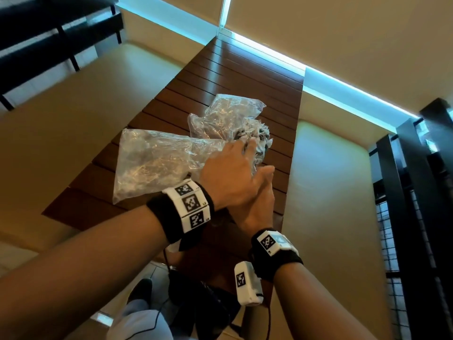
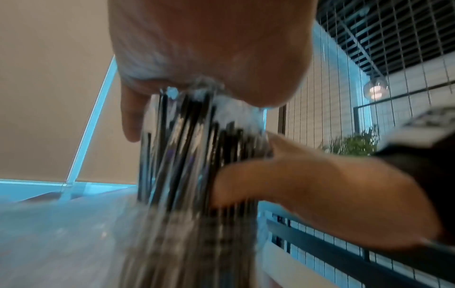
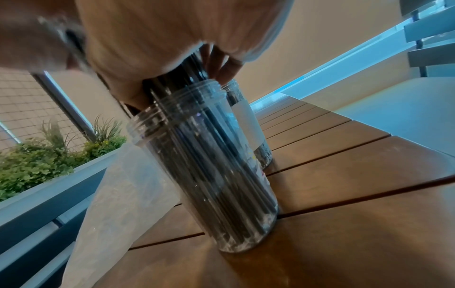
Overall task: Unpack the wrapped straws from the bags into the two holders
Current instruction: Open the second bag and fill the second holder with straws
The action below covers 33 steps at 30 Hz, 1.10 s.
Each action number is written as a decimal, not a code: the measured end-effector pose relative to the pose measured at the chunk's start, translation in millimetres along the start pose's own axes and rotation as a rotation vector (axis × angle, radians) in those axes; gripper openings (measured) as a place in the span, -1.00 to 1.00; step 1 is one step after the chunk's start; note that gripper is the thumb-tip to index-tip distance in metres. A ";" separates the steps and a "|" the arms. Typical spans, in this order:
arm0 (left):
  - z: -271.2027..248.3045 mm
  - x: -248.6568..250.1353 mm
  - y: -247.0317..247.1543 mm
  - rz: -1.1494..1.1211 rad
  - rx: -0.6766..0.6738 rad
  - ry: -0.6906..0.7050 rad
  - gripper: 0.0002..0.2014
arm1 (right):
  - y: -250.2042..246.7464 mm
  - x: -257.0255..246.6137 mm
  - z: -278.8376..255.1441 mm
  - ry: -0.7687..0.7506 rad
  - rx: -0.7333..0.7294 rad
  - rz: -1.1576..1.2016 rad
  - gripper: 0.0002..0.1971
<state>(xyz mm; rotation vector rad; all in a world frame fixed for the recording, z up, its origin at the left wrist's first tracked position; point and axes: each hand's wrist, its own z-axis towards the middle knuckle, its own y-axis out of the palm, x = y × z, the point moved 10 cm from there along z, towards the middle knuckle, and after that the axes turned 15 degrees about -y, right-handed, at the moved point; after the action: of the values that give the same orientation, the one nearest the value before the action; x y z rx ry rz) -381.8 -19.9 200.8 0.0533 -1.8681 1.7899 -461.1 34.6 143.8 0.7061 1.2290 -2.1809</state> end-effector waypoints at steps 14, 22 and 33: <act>1.4 2.7 -8.0 -0.012 0.108 0.098 -0.03 | 28.7 21.2 -10.1 -0.007 -0.219 -0.057 -0.57; -7.4 -1.5 7.4 0.127 0.125 0.098 -0.28 | 40.4 27.2 -13.6 -0.047 -0.343 -0.271 -0.58; 11.0 20.9 5.0 0.242 -0.022 0.167 -0.31 | 25.4 9.1 -8.3 -0.052 -0.198 -0.090 -0.36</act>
<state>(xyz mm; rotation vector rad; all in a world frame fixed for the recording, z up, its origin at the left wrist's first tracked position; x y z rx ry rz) -405.4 -22.5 205.1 -0.3337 -1.8365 1.8666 -449.2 28.8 118.8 0.5196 1.4494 -2.0969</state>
